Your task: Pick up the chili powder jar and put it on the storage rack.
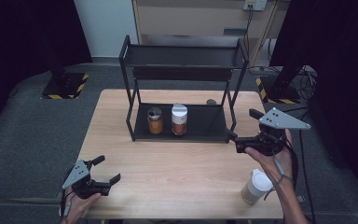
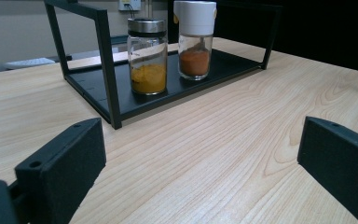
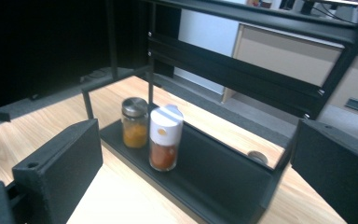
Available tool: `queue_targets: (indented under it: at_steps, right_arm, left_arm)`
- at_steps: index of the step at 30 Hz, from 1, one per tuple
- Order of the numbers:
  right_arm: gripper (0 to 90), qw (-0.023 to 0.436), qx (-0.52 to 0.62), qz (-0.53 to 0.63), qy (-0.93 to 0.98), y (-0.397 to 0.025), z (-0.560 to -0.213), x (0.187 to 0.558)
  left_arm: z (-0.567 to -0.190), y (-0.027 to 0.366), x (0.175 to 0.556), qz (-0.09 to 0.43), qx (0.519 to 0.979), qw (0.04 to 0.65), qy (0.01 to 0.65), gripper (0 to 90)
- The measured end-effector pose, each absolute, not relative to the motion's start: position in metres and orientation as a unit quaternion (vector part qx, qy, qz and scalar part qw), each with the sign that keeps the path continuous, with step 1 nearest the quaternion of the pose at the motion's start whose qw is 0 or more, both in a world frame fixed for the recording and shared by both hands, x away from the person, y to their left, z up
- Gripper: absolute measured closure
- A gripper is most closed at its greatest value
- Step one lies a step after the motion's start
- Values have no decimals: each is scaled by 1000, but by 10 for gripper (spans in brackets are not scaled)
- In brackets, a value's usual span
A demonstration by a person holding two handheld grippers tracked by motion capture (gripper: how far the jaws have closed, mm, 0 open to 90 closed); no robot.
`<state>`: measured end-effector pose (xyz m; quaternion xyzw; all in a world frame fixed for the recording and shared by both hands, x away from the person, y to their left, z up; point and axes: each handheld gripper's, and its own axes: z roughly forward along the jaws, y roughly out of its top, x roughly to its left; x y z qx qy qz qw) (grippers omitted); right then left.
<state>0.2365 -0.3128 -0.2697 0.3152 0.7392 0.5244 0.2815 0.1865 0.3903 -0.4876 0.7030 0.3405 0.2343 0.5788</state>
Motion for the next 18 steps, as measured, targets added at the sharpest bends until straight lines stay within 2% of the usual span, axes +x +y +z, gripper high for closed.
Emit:
queue_targets:
  at_steps: [13, 18]
  right_arm:
    - [22, 299, 359, 527, 710, -347, -298, 209]
    - [28, 331, 377, 521, 690, -352, -315, 195]
  left_arm:
    - [-487, 390, 186, 235, 704, 577, 340, 0]
    - [-487, 390, 186, 236, 704, 577, 340, 0]
